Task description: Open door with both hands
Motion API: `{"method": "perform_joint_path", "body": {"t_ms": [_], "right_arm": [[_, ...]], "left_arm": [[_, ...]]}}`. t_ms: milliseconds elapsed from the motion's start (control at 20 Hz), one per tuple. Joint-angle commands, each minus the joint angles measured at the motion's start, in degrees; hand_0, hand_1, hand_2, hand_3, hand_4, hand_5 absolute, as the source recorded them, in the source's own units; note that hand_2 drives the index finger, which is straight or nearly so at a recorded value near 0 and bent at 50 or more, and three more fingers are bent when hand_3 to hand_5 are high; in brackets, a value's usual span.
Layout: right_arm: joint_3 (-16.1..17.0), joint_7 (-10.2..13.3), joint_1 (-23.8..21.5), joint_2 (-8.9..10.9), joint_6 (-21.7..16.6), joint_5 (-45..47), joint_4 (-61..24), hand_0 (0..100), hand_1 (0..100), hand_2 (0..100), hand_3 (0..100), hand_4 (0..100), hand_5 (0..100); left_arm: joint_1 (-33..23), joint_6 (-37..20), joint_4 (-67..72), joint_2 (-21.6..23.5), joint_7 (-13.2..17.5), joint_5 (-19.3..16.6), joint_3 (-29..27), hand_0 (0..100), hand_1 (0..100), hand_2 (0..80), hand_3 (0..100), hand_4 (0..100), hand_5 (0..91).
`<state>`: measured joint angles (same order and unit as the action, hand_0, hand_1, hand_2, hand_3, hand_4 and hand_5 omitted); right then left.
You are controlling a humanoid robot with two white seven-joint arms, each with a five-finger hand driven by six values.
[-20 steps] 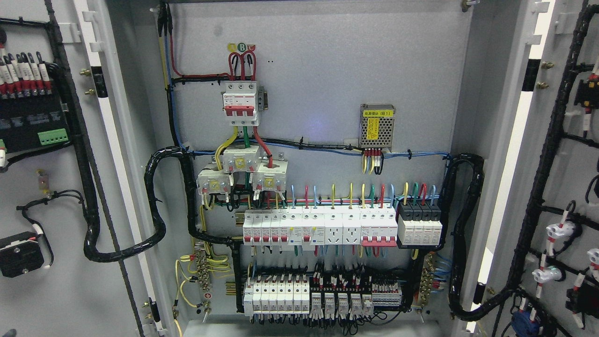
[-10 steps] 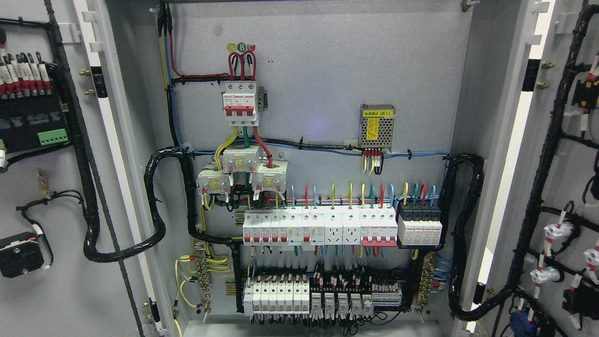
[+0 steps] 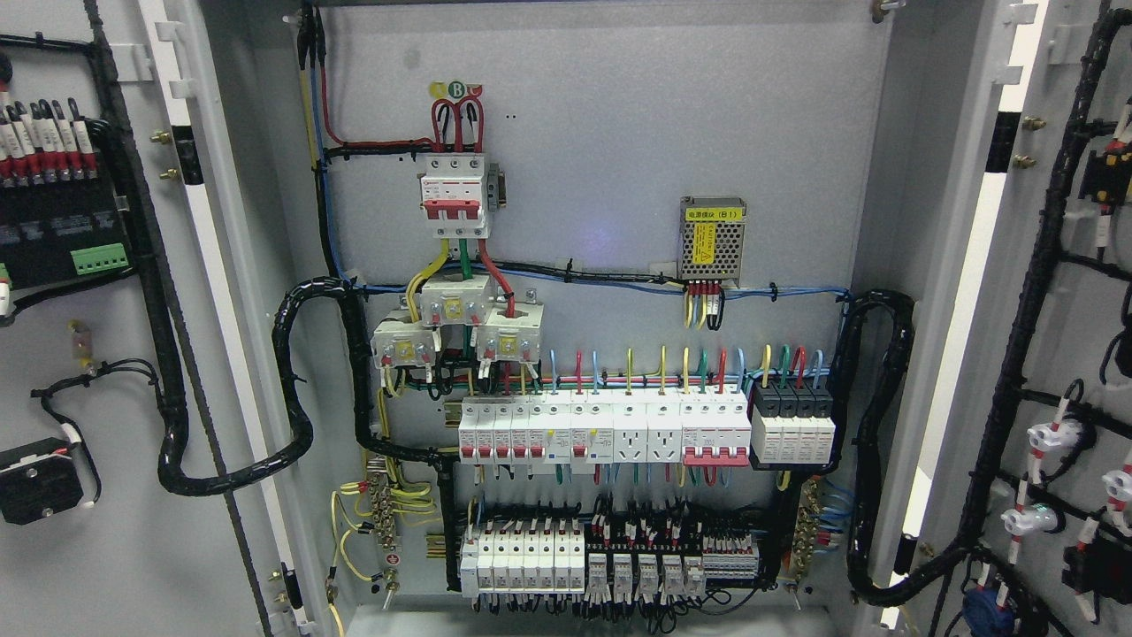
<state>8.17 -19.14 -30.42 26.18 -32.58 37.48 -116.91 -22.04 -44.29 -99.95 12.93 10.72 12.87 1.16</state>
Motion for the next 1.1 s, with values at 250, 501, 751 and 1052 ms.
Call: {"method": "perform_joint_path", "body": {"t_ms": [250, 501, 751, 1052], "right_arm": [[-18.1, 0.33, -7.19, -3.15, -0.56, -6.63, 8.53, 23, 0, 0, 0, 0, 0], [-21.53, 0.59, -9.21, -4.2, -0.64, -7.16, 11.96, 23, 0, 0, 0, 0, 0], [-23.37, 0.86, -11.76, -5.52, -2.22, -7.07, 17.92, 23, 0, 0, 0, 0, 0], [-24.34, 0.86, -14.75, -8.34, -2.66, -7.07, 27.51, 23, 0, 0, 0, 0, 0]], "left_arm": [[-4.77, -9.5, 4.67, -8.63, 0.09, -4.25, 0.78, 0, 0, 0.0, 0, 3, 0.0], [-6.61, -9.5, 12.4, -7.92, 0.09, -4.78, 0.69, 0, 0, 0.0, 0, 3, 0.0], [-8.81, -9.5, 21.71, -6.96, 0.09, -4.69, 0.77, 0, 0, 0.0, 0, 3, 0.0], [-9.69, -9.5, 34.19, -6.43, 0.18, -4.87, 1.21, 0, 0, 0.0, 0, 3, 0.0]]}}
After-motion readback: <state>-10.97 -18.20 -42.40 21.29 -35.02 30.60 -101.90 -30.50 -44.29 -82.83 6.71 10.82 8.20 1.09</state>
